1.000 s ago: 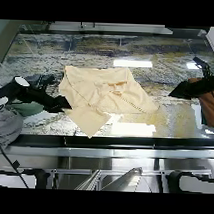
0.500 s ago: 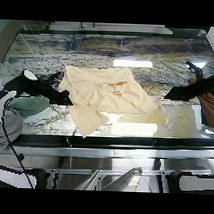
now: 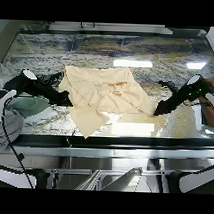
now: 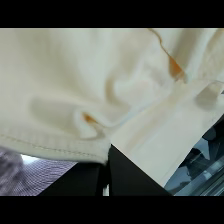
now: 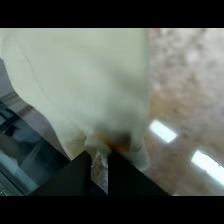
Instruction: Fold the shirts.
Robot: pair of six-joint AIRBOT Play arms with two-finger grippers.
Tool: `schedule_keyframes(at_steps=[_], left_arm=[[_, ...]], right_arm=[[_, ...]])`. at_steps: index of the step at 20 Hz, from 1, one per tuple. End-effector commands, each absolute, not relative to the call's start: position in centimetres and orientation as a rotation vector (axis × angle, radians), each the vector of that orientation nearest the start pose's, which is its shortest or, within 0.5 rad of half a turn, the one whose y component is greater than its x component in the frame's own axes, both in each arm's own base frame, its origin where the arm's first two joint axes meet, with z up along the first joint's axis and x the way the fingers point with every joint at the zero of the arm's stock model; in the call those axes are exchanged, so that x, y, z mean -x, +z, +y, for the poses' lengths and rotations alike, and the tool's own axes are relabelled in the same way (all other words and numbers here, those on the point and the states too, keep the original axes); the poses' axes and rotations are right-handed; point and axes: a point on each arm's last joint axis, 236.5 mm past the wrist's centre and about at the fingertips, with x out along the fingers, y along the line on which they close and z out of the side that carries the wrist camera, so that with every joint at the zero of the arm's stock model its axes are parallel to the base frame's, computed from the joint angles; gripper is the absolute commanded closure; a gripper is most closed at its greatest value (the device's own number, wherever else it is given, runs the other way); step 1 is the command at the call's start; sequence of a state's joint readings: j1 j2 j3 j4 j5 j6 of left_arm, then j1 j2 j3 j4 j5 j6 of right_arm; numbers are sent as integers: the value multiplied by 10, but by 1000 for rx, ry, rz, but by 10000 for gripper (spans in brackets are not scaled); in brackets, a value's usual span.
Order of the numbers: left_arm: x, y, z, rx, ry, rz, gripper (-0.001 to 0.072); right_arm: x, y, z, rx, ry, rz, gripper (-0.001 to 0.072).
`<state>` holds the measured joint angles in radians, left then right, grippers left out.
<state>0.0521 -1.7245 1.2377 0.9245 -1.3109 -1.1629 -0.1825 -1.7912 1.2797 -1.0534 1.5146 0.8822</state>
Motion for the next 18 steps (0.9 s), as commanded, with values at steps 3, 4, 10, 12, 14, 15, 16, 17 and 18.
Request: schedule_keyframes(at_steps=[3, 4, 10, 12, 14, 15, 16, 17, 18], left_arm=[[-366, -80, -119, 413, -610, 1583, 687], [-369, -67, -117, 399, -616, 1548, 688], [-367, 171, -132, 361, -888, 980, 687], [-330, 313, -144, 262, -995, 575, 687], [-269, 432, -143, 97, -938, 209, 685], [-242, 478, -138, 36, -834, 65, 684], [-219, 517, -128, -21, -675, -58, 684], [-202, 543, -117, -88, -505, -145, 684], [-189, 559, -108, -128, -350, -191, 683]], right_arm=[[-343, -76, 65, -229, 799, 1610, 695], [-347, -61, 67, -219, 798, 1566, 695], [-367, 130, 104, -126, 817, 994, 696], [-355, 253, 117, -62, 780, 616, 696], [-316, 389, 103, 16, 595, 184, 695], [-286, 445, 89, 19, 480, 0, 695], [-249, 495, 71, 28, 343, -186, 695], [-215, 524, 56, 33, 234, -308, 695], [-185, 540, 51, 22, 168, -381, 695]])
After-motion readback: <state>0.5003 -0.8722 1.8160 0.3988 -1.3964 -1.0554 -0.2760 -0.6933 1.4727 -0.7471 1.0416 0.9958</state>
